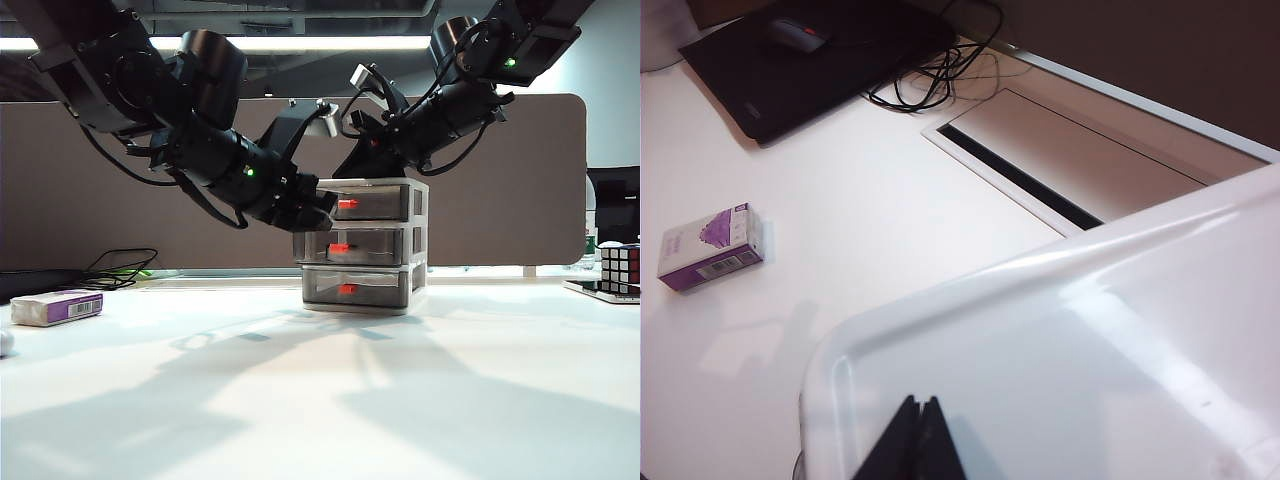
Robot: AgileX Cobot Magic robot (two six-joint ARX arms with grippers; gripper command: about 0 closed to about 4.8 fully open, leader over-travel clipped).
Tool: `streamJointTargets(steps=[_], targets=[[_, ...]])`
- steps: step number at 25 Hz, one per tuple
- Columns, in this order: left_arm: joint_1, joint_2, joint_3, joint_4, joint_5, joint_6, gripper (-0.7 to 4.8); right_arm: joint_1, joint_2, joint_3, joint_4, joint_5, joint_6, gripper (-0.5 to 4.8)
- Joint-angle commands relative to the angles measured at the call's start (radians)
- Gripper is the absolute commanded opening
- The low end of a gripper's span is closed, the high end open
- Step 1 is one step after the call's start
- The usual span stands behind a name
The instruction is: Open the second layer of the drawer on the table, pick up the transparent tape on the table and put it in, and finally close the drawer.
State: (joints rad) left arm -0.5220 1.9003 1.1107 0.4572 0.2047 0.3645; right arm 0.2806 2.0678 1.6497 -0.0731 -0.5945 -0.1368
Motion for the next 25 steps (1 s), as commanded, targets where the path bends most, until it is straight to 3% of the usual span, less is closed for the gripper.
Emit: streamJointTargets(steps=[1,8,12,18,25], targets=[[0.001,0.016,0.010,0.047,-0.002,-0.013,-0.06,-0.002,0.026,-0.033,-0.137,0.021,0.011,-0.05],[0.011,0.006,0.009,0.011,0.017,-0.032,-0.06,-0.002,0.026,-0.056,-0.134,0.020,0.001,-0.05],[0.040,-0.055,0.009,-0.029,0.184,-0.035,-0.06,-0.002,0.026,-0.061,-0.132,0.019,-0.004,-0.05],[0.109,-0.129,0.023,-0.226,0.261,-0.005,-0.06,-0.002,0.026,-0.061,-0.124,0.018,-0.006,-0.05],[0.114,-0.019,0.138,-0.306,0.264,-0.005,-0.06,-0.002,0.026,-0.062,-0.124,0.016,-0.006,-0.05]])
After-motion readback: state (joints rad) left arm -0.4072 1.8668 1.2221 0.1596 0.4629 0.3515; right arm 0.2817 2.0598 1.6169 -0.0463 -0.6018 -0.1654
